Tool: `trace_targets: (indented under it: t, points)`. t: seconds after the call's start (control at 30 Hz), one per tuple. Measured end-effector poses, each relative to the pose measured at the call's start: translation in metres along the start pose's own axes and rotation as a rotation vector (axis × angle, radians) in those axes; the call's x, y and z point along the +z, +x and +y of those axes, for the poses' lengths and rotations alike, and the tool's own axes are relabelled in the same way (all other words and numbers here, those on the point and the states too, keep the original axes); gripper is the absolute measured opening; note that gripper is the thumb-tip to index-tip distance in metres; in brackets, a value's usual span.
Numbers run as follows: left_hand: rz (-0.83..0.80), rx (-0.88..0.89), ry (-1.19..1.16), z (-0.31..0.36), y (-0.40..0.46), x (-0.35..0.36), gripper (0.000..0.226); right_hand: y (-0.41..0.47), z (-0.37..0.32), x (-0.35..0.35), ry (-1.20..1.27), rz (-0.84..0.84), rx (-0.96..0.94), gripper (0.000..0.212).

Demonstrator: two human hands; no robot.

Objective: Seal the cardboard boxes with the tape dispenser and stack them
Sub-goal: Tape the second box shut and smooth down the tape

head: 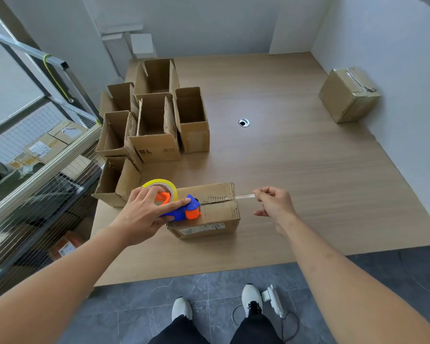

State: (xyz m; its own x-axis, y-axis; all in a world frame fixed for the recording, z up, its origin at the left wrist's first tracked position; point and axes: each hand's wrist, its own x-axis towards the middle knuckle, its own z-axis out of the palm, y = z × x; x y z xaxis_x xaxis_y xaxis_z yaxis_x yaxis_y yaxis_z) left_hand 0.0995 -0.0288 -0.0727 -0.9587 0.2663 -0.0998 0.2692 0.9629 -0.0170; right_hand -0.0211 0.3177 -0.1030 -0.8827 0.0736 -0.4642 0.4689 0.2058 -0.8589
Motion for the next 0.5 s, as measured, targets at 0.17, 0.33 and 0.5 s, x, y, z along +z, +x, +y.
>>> trace_targets:
  t: [0.17, 0.33, 0.5]
  points:
    - [-0.023, 0.033, -0.002, 0.001, 0.007, -0.005, 0.061, 0.014, -0.001, 0.004, 0.024, -0.005, 0.011, 0.022]
    - [-0.04, 0.03, -0.023, 0.005, 0.007, -0.007, 0.07, 0.031, 0.016, 0.012, -0.01, -0.007, 0.078, 0.018]
    - [-0.02, 0.025, -0.038, 0.006, 0.007, -0.008, 0.061, 0.033, 0.035, 0.019, -0.002, -0.045, 0.156, 0.017]
